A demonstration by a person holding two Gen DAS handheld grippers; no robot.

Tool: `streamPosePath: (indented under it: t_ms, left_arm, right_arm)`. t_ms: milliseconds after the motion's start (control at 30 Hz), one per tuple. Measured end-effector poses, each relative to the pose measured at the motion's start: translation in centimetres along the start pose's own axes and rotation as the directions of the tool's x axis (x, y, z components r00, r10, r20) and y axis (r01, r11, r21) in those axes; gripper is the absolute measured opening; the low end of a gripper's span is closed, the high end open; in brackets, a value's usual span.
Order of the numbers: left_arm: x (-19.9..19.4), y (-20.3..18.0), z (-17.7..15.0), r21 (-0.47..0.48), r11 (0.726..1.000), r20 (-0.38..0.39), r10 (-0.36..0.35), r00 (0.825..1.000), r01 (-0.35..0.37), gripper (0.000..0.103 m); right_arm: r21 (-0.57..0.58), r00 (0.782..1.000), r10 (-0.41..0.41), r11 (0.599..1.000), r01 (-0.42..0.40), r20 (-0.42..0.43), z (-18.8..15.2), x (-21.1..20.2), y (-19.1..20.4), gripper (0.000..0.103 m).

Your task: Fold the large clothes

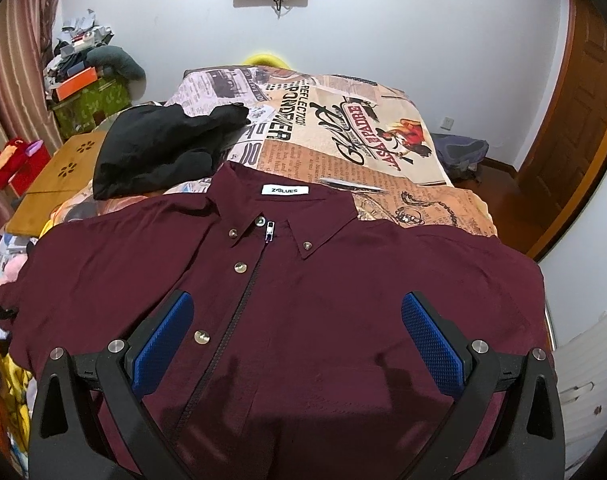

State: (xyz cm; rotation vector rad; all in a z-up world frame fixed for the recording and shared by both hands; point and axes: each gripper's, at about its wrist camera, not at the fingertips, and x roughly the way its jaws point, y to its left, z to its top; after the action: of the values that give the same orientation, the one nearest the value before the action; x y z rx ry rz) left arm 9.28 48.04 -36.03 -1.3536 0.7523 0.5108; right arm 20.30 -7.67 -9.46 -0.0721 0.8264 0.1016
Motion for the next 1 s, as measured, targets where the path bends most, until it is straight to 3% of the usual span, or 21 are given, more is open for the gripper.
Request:
streamPosePath:
  t_ms: [33,133,200,367,467,700,867,1000]
  left_arm:
    - [-0.9,-0.9,0.0,0.043,0.999,0.041,0.023,0.999,-0.025,0.012]
    - [-3.0,-4.3,-0.7,0.177,0.977,0.155,0.094,0.983,-0.122,0.008]
    - [-4.4,-6.6,-1.3,0.245,0.958,0.211,0.099,0.973,-0.150,0.006]
    - [-8.8,-13.7,-3.8,0.418,0.905,0.272,-0.047,0.961,-0.074,0.006]
    - [-10.8,-19.0,-6.5,0.540,0.840,0.296,-0.132,0.946,-0.052,0.005]
    - [-12.5,-28.3,-15.5,0.769,0.639,0.248,-0.271,0.930,-0.019,0.005]
    - [-10.3,-31.6,-22.7,0.857,0.514,0.124,-0.278,0.952,0.038,0.005]
    - [-6.5,-32.8,-27.2,0.893,0.442,0.001,-0.192,0.981,0.085,0.005]
  right_arm:
    - [-0.004,1.000,-0.002,1.000,0.002,0.002,0.0,-0.1,0.1,0.103]
    - [-0.015,1.000,-0.011,1.000,0.011,0.010,-0.2,-0.4,0.2,0.103]
    - [-0.013,1.000,-0.007,1.000,0.007,0.012,-0.2,-0.5,0.1,0.103]
    - [0.001,1.000,0.000,1.000,0.000,0.025,-0.2,-0.8,-0.5,0.103]
    - [0.009,0.999,0.001,1.000,-0.001,0.035,-0.2,-1.1,-0.9,0.103]
    - [0.041,0.998,0.018,0.999,-0.020,0.057,-0.4,-1.6,-2.3,0.103]
    - [0.045,0.997,0.017,0.999,-0.020,0.077,-0.6,-2.1,-3.5,0.103]
    - [0.034,0.996,0.013,0.999,-0.016,0.088,-0.9,-2.3,-4.1,0.103]
